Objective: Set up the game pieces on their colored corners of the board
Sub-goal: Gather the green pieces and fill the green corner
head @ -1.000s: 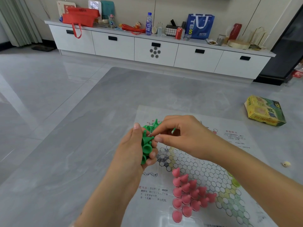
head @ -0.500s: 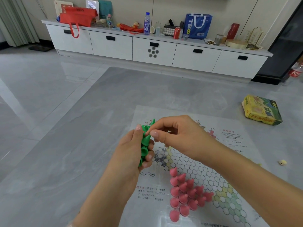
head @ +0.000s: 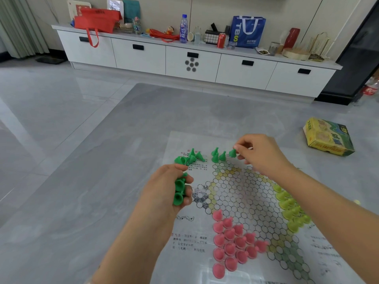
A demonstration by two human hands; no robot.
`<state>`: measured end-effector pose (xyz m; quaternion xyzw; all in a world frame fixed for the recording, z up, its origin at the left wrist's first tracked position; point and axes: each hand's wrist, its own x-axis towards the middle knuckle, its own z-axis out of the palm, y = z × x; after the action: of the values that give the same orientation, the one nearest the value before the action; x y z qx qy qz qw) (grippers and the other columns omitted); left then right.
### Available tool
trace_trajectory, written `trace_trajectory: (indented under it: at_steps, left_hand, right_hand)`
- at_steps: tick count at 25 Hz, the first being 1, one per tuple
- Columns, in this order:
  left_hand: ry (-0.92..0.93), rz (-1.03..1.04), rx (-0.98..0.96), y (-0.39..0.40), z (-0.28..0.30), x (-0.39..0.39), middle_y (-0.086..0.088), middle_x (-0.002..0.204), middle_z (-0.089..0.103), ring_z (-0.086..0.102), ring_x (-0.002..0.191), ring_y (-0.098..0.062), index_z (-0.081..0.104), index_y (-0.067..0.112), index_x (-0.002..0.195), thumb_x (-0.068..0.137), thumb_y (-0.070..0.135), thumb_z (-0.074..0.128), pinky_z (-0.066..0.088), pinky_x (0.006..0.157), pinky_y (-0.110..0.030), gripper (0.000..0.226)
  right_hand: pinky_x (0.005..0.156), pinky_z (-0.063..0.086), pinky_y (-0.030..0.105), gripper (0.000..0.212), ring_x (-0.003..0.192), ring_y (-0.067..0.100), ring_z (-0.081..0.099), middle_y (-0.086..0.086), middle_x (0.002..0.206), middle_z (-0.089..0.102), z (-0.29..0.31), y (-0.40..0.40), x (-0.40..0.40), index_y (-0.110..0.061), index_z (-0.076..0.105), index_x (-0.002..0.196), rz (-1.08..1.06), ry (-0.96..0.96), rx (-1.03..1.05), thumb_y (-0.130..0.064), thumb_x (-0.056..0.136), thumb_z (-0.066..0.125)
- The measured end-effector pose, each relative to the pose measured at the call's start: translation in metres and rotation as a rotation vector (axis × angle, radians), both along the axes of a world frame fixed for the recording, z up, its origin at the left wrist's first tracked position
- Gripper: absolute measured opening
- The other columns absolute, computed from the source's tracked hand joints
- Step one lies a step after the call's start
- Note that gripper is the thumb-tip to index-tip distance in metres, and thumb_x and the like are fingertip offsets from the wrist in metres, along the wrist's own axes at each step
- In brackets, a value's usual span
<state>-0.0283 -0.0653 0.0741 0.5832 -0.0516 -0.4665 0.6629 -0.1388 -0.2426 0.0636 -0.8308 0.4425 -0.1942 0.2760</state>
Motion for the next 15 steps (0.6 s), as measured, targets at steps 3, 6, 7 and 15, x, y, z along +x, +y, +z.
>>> trace_trajectory:
  at_steps: [3, 6, 7, 15]
  left_hand:
    - [-0.073, -0.036, 0.017, 0.001, -0.002, -0.001, -0.005, 0.065, 0.052, 0.041, 0.044, -0.012, 0.056, 0.010, 0.085, 0.092, 0.004, 0.042, 0.034, 0.036, -0.018, 0.016]
    - [-0.116, -0.065, 0.024, 0.001, -0.003, 0.000, -0.003, 0.067, 0.052, 0.040, 0.045, -0.011, 0.055, 0.012, 0.085, 0.092, 0.006, 0.045, 0.033, 0.037, -0.018, 0.014]
    - [-0.124, -0.072, 0.026, 0.001, -0.003, 0.000, -0.003, 0.067, 0.052, 0.040, 0.046, -0.011, 0.055, 0.012, 0.085, 0.092, 0.007, 0.045, 0.033, 0.038, -0.018, 0.013]
    - [-0.095, -0.064, 0.016, 0.002, -0.001, 0.001, -0.003, 0.065, 0.052, 0.040, 0.043, -0.010, 0.054, 0.011, 0.084, 0.091, 0.007, 0.045, 0.032, 0.035, -0.018, 0.012]
  right_hand:
    - [0.072, 0.048, 0.028, 0.012, 0.070, 0.013, 0.059, 0.001, 0.086, 0.067, -0.010, -0.002, 0.003, -0.014, 0.067, 0.084, -0.001, 0.103, -0.080, -0.017, 0.087, 0.056]
    - [0.073, 0.044, 0.025, 0.011, 0.078, 0.014, 0.059, 0.001, 0.089, 0.068, -0.016, -0.003, 0.005, -0.015, 0.068, 0.085, -0.009, 0.126, -0.095, -0.019, 0.087, 0.057]
    - [0.074, 0.044, 0.025, 0.011, 0.081, 0.014, 0.060, 0.001, 0.090, 0.068, -0.017, -0.002, 0.005, -0.015, 0.068, 0.085, -0.008, 0.133, -0.093, -0.019, 0.087, 0.058]
    - [0.078, 0.045, 0.026, 0.012, 0.086, 0.016, 0.061, 0.002, 0.094, 0.069, -0.018, -0.001, 0.006, -0.014, 0.068, 0.086, 0.014, 0.164, -0.095, -0.020, 0.087, 0.058]
